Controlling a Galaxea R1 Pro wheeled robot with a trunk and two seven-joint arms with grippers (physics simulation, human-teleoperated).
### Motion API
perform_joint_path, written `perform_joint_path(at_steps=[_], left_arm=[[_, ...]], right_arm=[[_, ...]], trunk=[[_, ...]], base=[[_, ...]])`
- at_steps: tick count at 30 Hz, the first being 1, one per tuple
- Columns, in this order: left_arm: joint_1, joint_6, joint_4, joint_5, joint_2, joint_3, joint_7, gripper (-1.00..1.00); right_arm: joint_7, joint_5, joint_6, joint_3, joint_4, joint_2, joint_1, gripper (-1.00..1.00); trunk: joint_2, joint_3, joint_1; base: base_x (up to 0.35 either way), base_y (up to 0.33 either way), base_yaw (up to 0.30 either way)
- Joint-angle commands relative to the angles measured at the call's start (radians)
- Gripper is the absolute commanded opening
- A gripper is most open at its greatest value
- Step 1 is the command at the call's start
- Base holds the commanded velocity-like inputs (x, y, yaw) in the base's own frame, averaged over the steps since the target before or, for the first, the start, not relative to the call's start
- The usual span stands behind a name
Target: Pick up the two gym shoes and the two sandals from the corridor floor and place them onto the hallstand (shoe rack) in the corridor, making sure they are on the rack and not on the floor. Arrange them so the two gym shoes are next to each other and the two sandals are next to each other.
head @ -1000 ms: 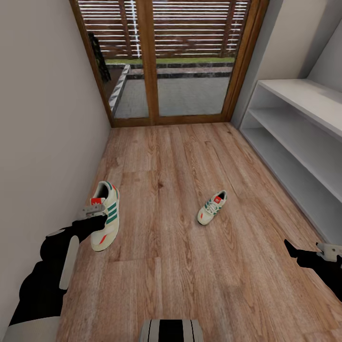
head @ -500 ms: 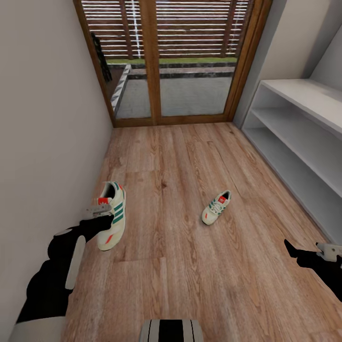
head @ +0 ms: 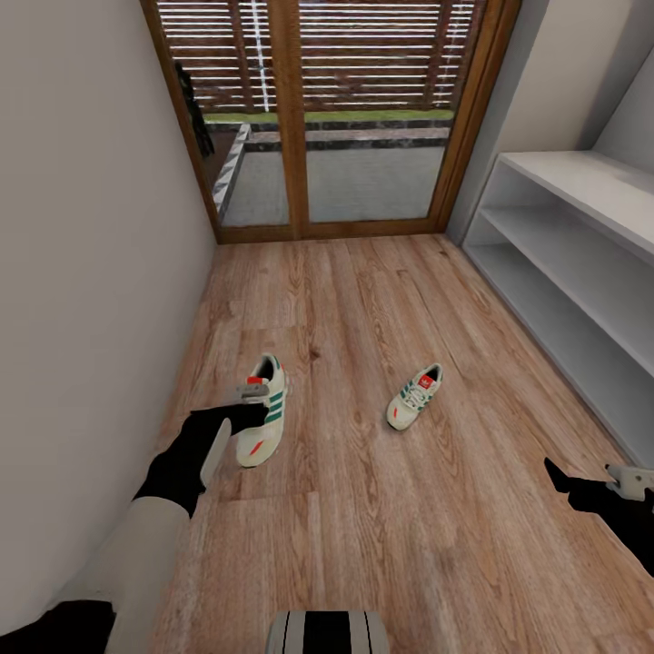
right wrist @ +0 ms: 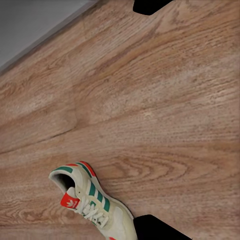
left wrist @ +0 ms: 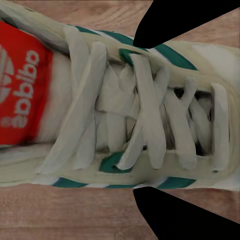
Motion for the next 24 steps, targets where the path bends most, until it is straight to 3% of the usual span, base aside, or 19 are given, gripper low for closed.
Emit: perform_joint_path(at_steps=[1,8,24], left_arm=[[-0.009,-0.011,0.021,-0.001,-0.008,-0.002,-0.001,-1.0],[-0.038,-0.045,0.086,-0.004,-0.037,-0.022,-0.004,-1.0],[-0.045,-0.061,0.098,-0.006,-0.043,-0.044,0.001,-1.0]], right_arm=[[-0.003,0.0,0.0,0.0,0.0,0.0,0.0,1.0],[-0.017,0.0,0.0,0.0,0.0,0.0,0.0,1.0],[-0.021,0.0,0.0,0.001,0.0,0.0,0.0,1.0]], trunk=[[0.0,0.0,0.0],[0.0,0.0,0.0],[0.0,0.0,0.0]], base=[[0.0,0.002,0.0],[0.0,0.001,0.0],[0.0,0.0,0.0]])
